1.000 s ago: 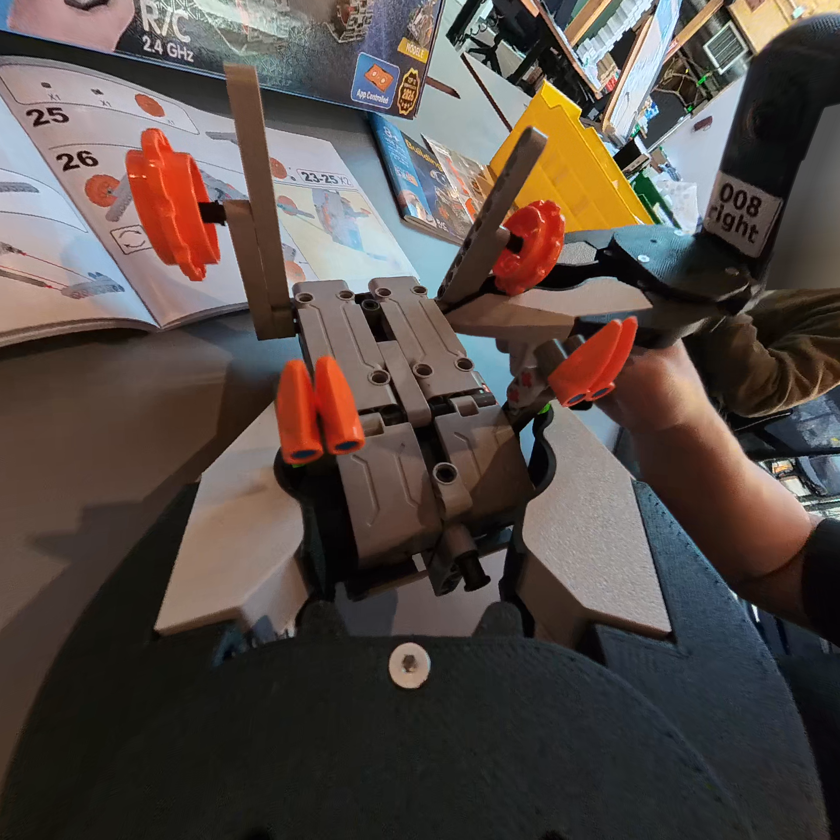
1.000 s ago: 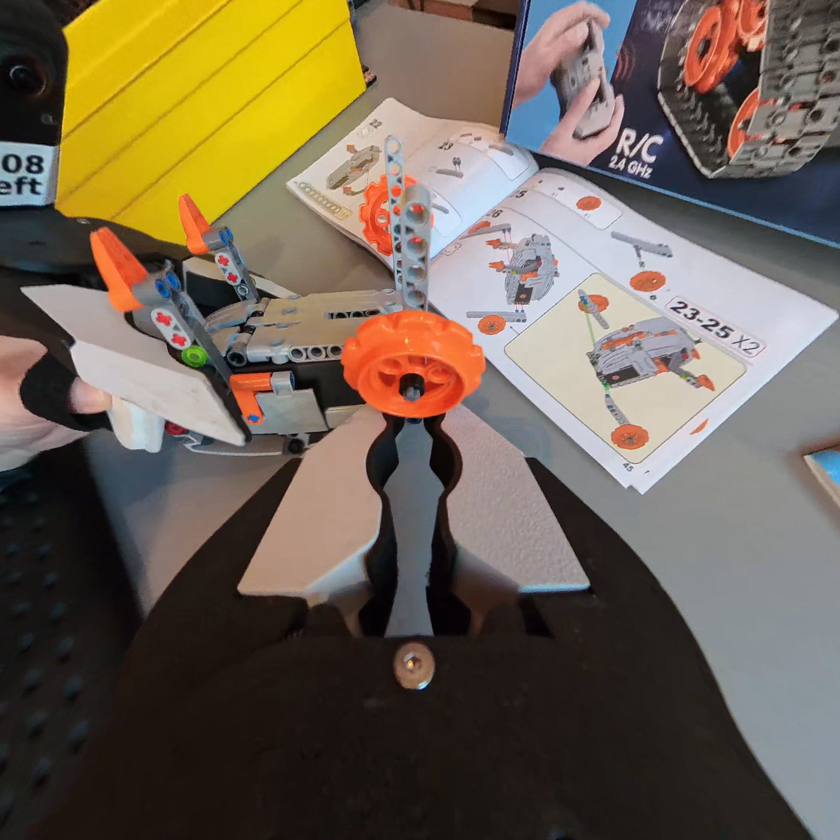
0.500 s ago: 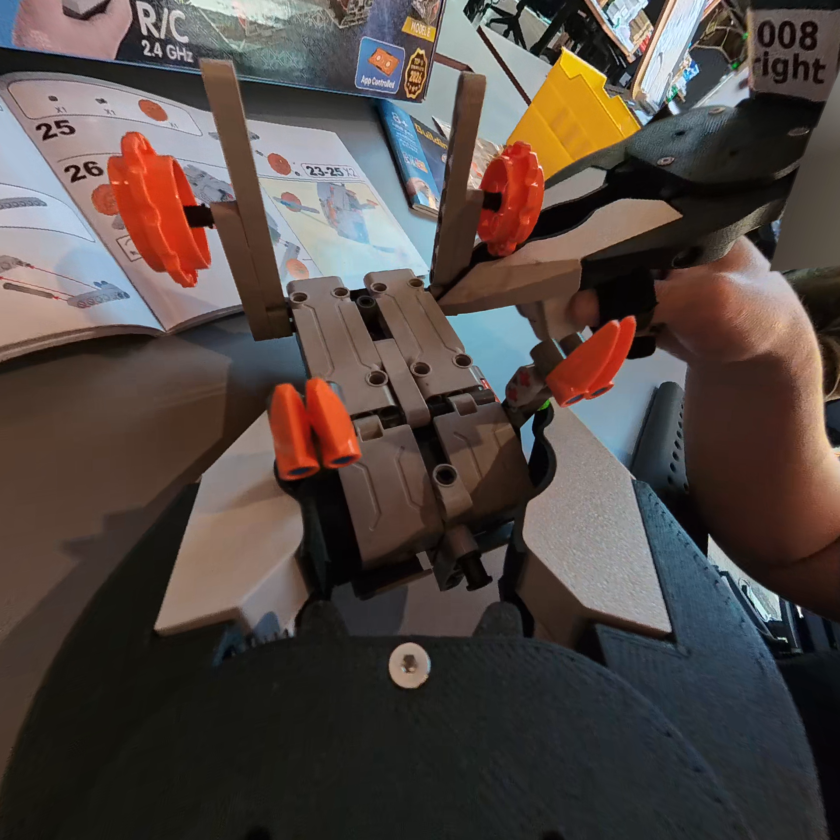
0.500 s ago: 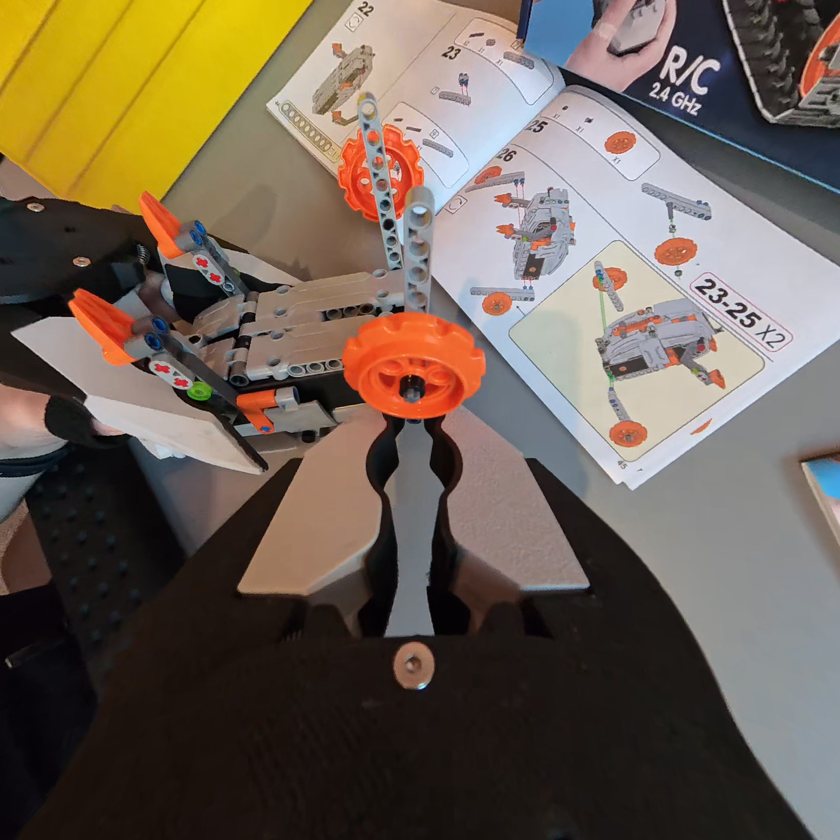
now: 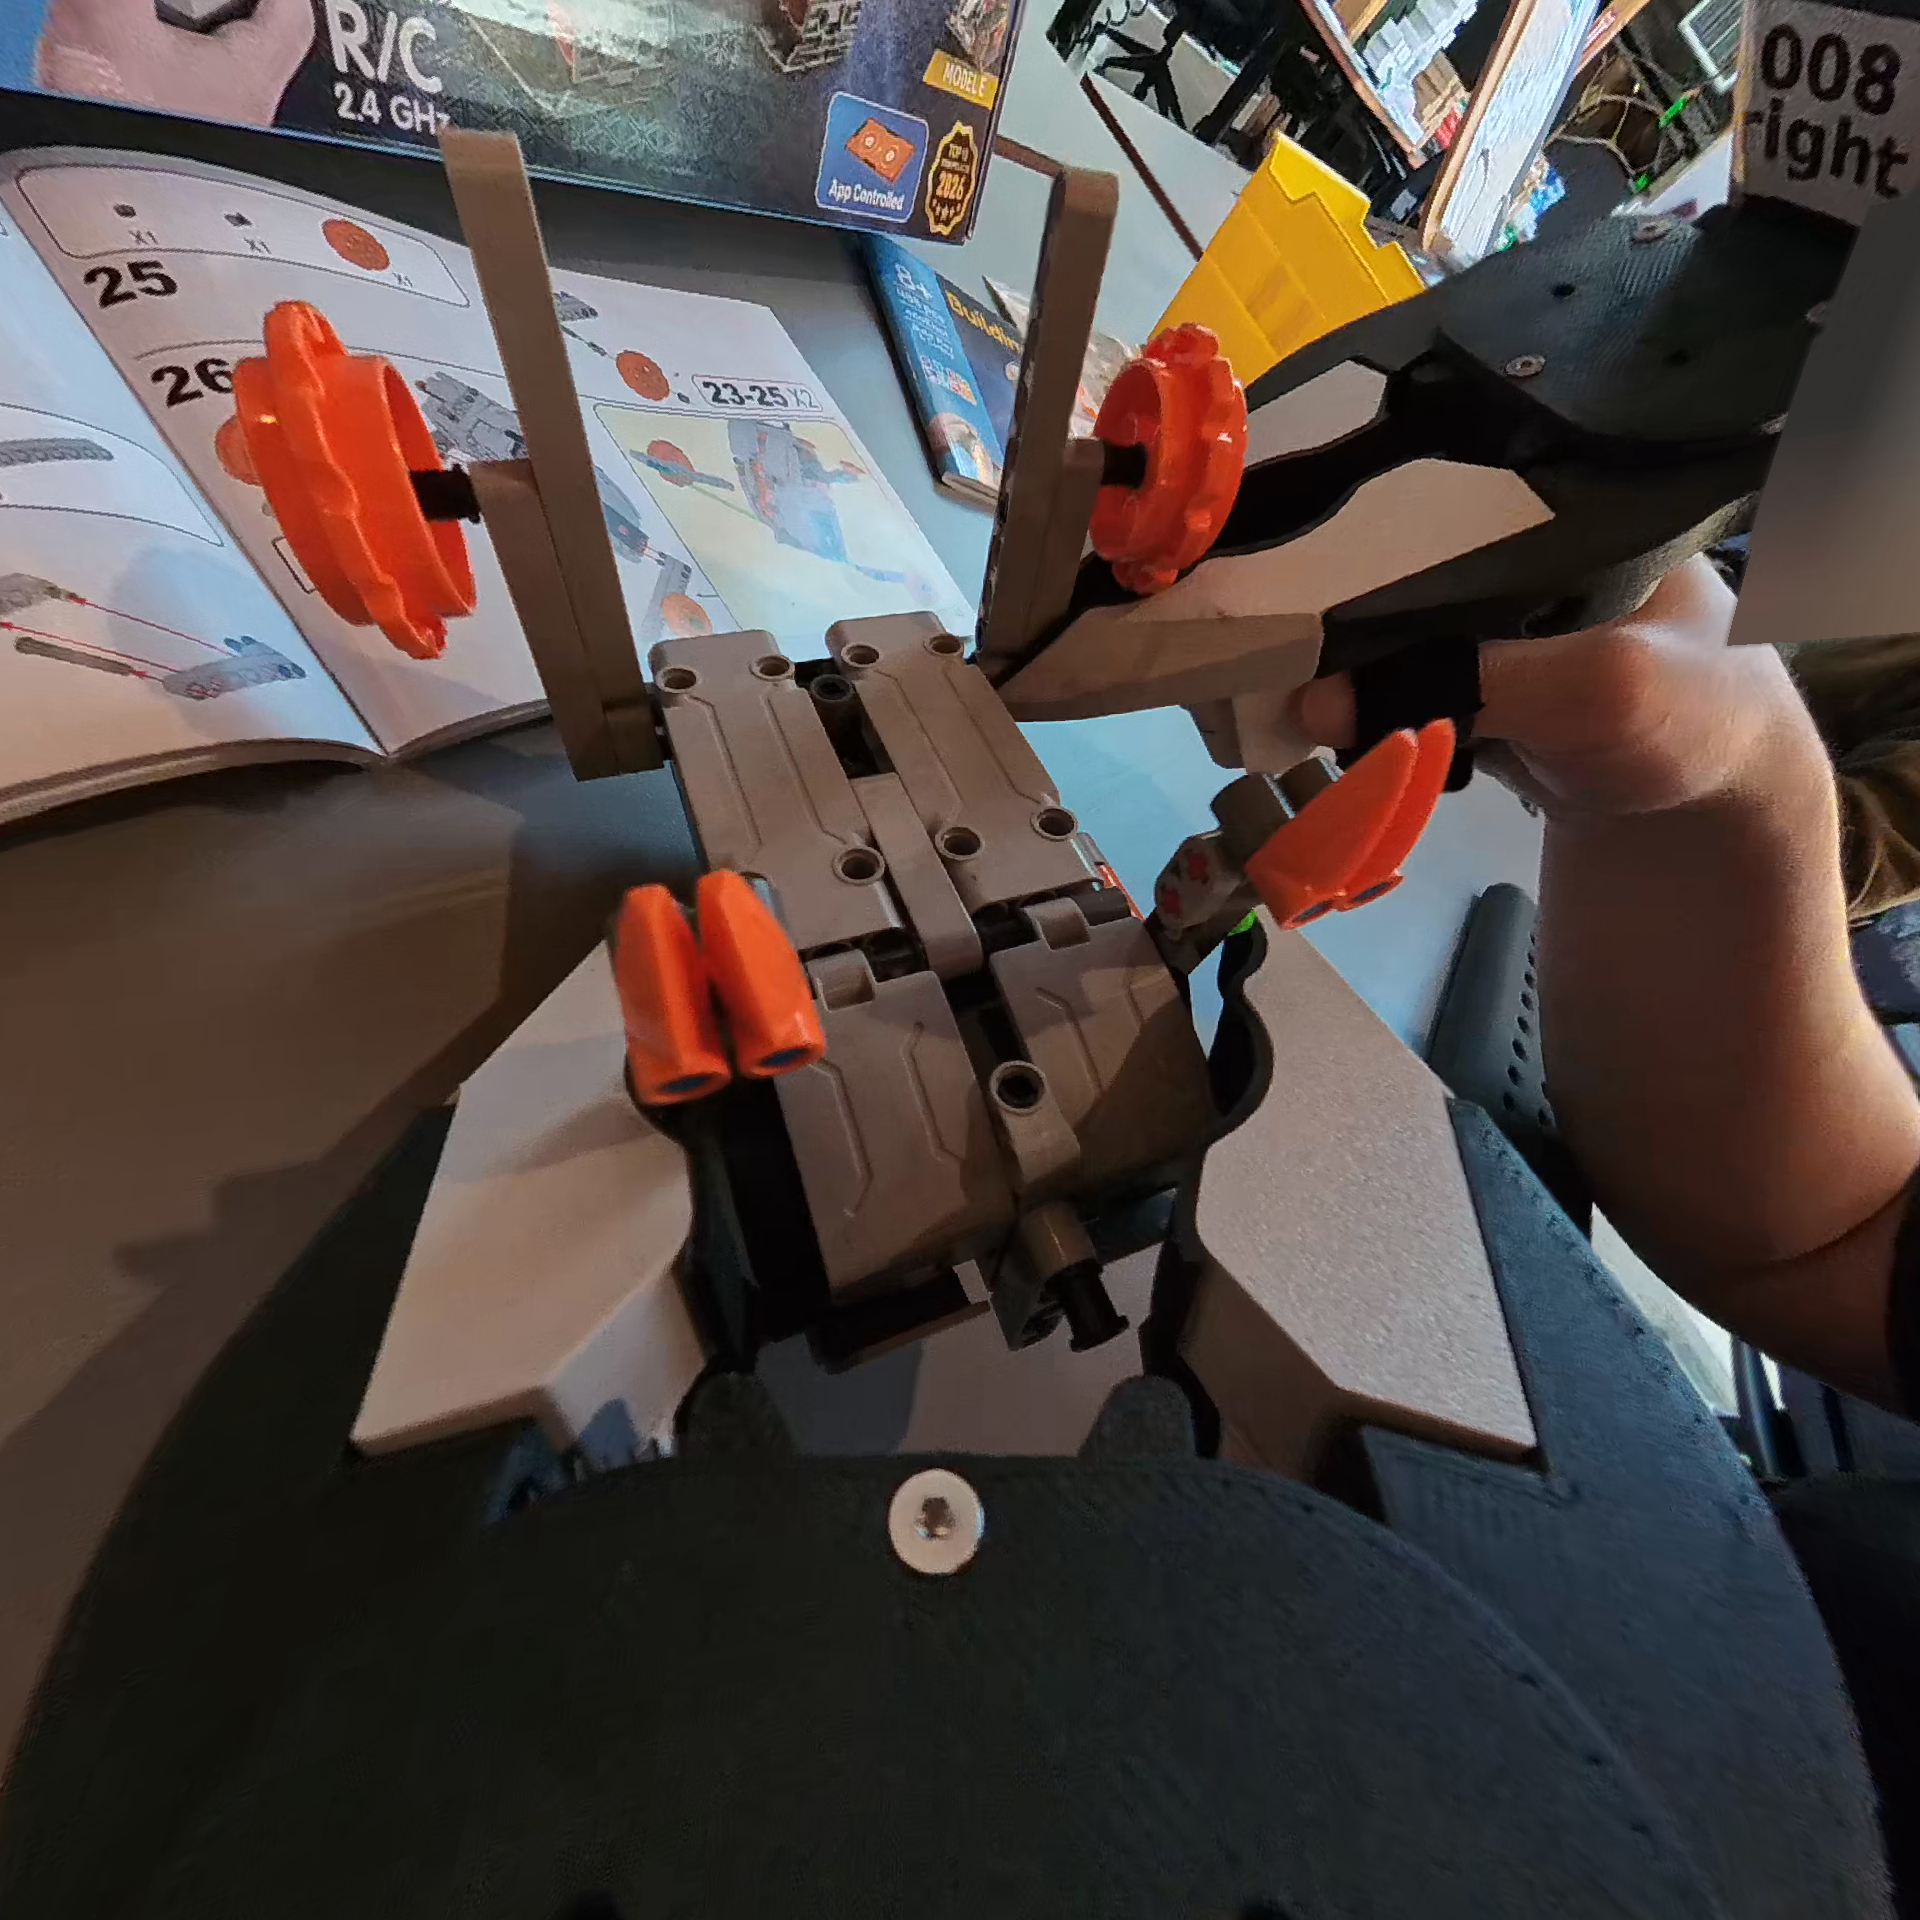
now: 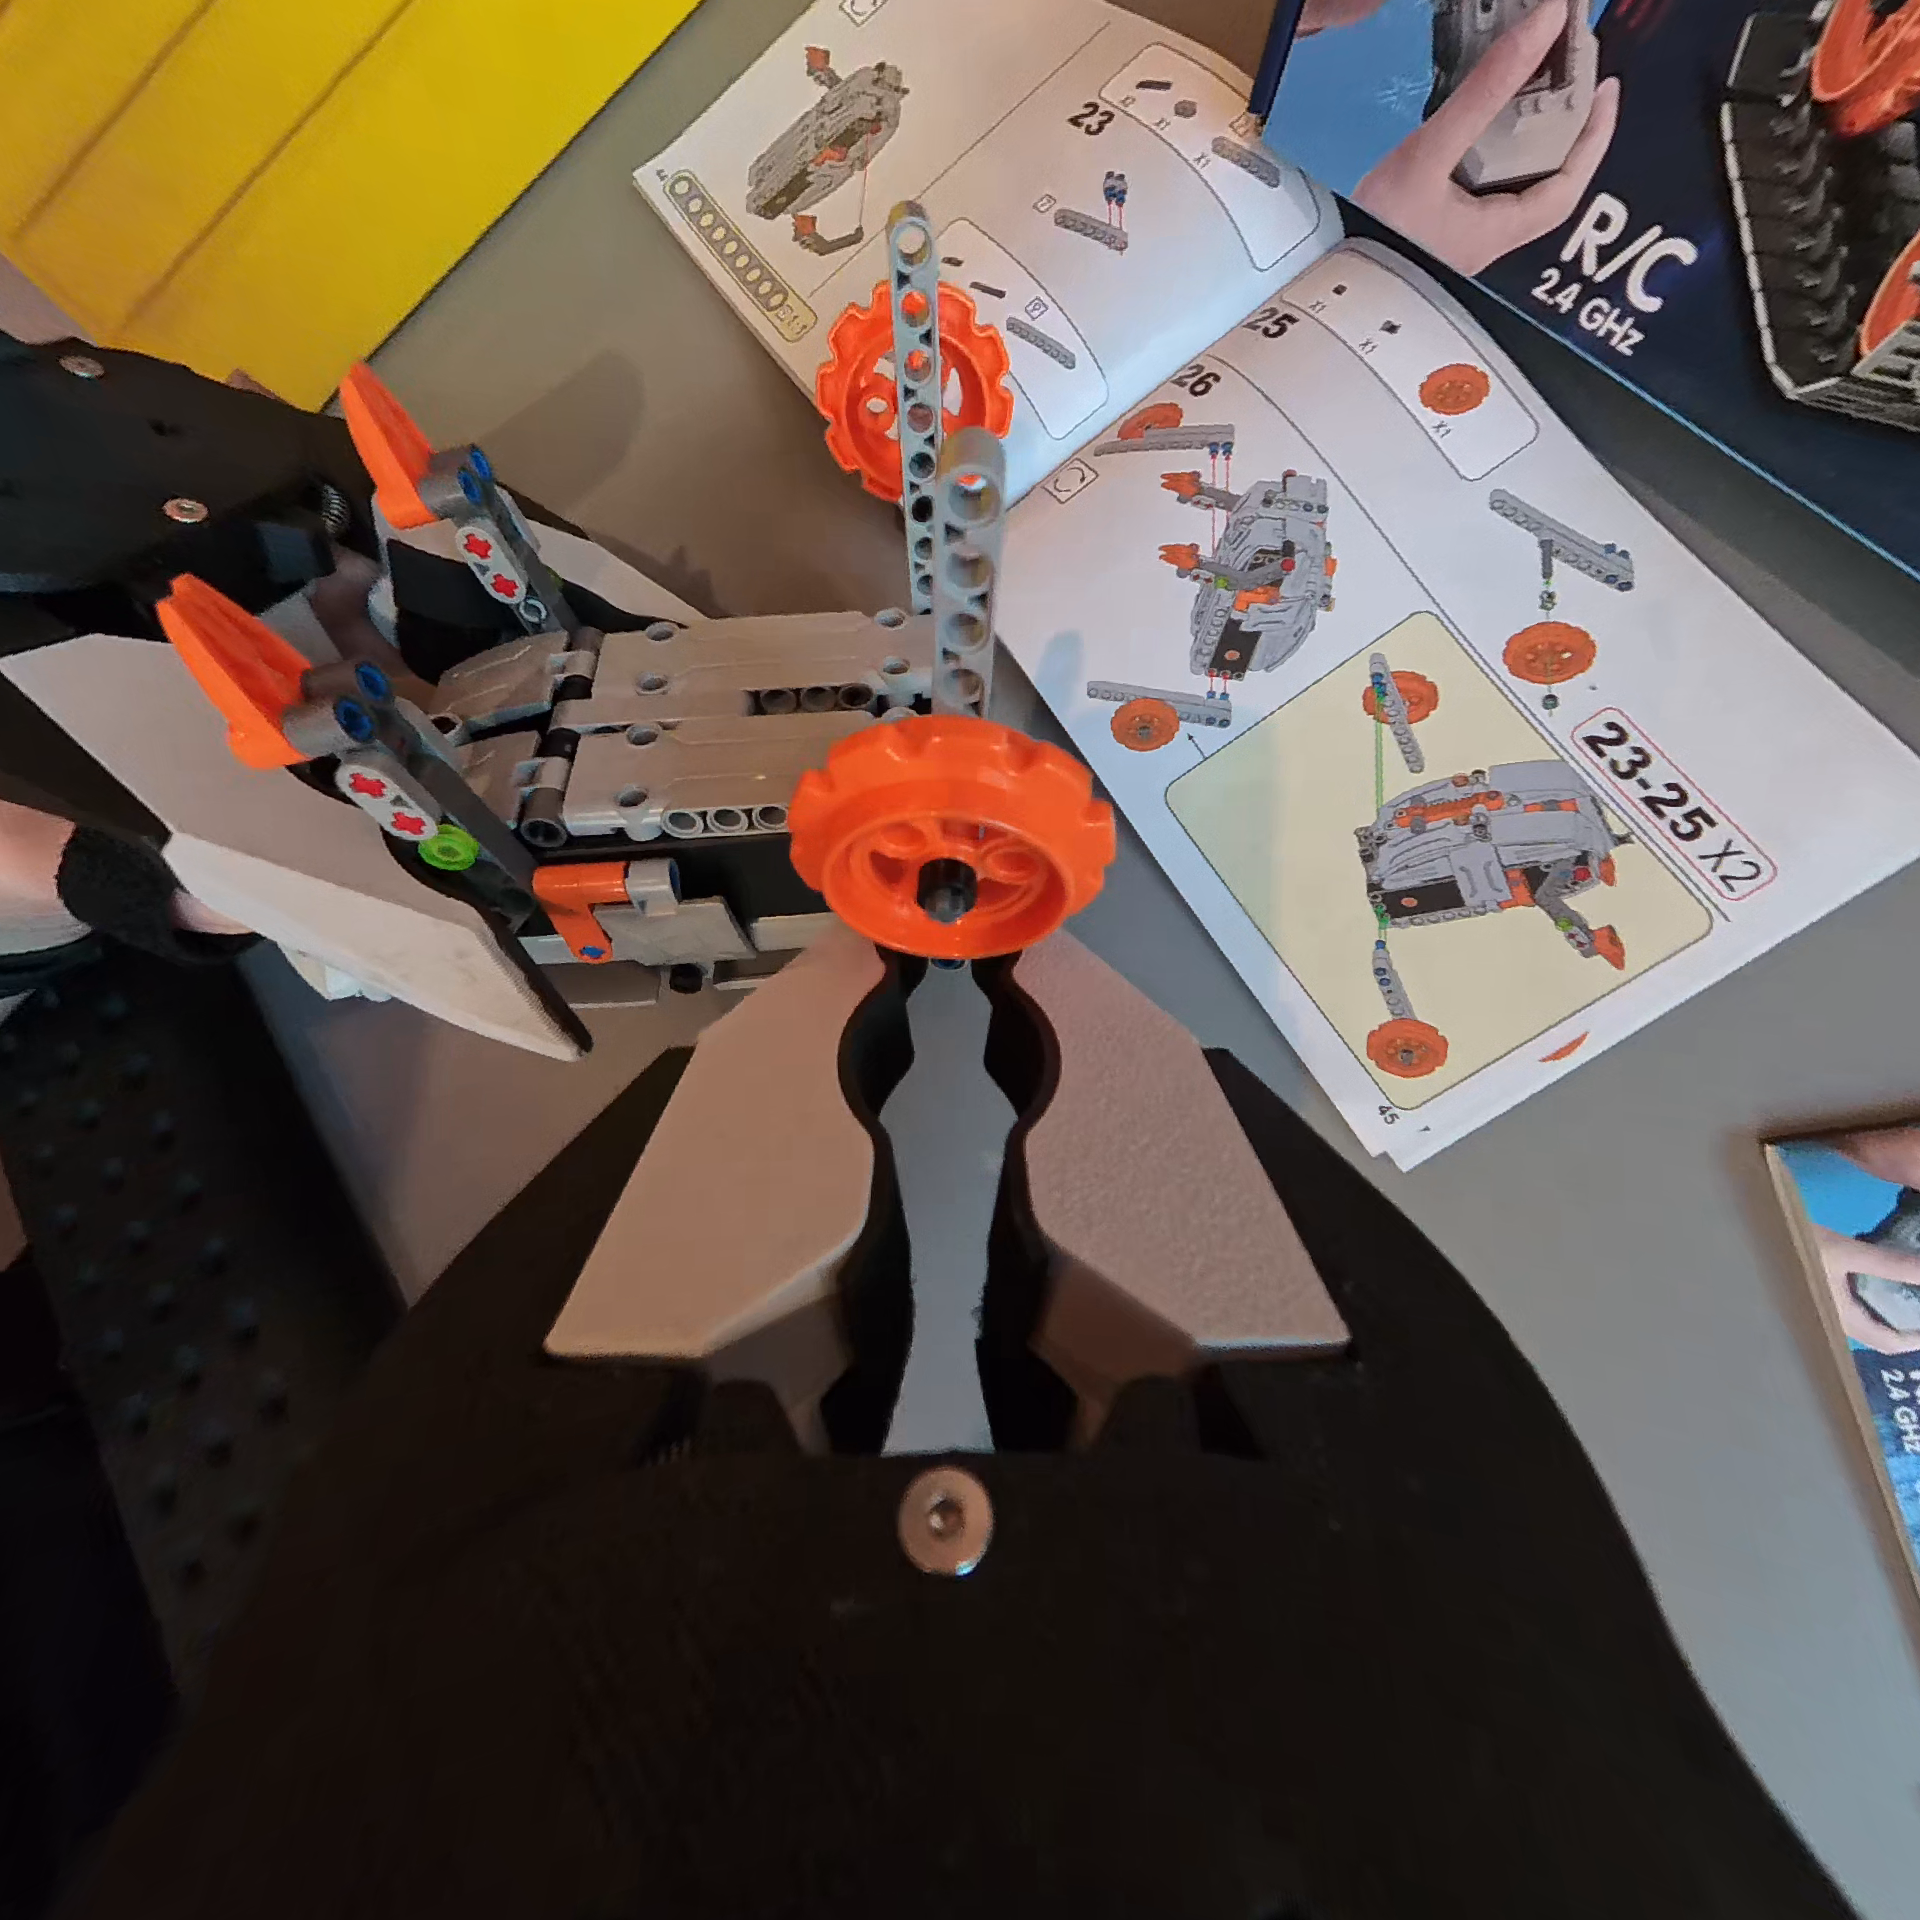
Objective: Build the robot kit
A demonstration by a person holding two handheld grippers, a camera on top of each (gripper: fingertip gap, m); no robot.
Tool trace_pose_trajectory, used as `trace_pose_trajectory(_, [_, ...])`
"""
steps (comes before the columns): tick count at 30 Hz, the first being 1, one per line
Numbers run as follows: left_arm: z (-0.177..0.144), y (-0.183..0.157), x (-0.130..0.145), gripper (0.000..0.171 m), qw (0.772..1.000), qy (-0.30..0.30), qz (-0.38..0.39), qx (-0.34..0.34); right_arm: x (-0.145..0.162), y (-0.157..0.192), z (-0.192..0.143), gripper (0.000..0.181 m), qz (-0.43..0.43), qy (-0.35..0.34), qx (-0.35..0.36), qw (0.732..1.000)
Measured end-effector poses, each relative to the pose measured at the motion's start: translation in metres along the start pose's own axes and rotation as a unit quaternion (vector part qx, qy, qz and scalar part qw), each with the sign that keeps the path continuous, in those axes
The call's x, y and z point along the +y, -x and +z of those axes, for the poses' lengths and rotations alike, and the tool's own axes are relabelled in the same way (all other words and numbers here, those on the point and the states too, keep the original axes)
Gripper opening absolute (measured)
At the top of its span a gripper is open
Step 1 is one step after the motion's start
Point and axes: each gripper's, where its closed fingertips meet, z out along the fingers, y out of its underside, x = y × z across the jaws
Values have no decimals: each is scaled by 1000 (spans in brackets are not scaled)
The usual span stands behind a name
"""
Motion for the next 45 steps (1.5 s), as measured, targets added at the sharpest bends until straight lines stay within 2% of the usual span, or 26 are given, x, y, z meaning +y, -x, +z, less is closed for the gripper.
trace_pose_trajectory(11, [-1, 2, -2, 102, 1000, -5, -22, 12, -3, -1, 3, 6, 2, 12, -41, 999])
trace_pose_trajectory(20, [0, 2, -1, 102, 1000, -1, -15, 1, -4, -1, 3, 6, -46, 58, 14, 997])
trace_pose_trajectory(26, [1, 2, 0, 102, 1000, 1, -10, -3, -3, -1, 2, 6, -42, 94, -30, 994])
trace_pose_trajectory(32, [0, 3, -1, 103, 1000, -1, -17, 0, -5, -1, 3, 6, -25, 62, -84, 994])
trace_pose_trajectory(36, [0, 3, -1, 102, 1000, -2, -16, 0, -5, -1, 4, 6, -44, 41, -107, 992])
trace_pose_trajectory(41, [1, 3, -1, 103, 1000, -3, -16, 0, -6, -1, 4, 6, -63, 14, -108, 992])
trace_pose_trajectory(45, [0, 3, -1, 103, 1000, -5, -20, -2, -8, -2, 4, 6, -65, -6, -73, 995])
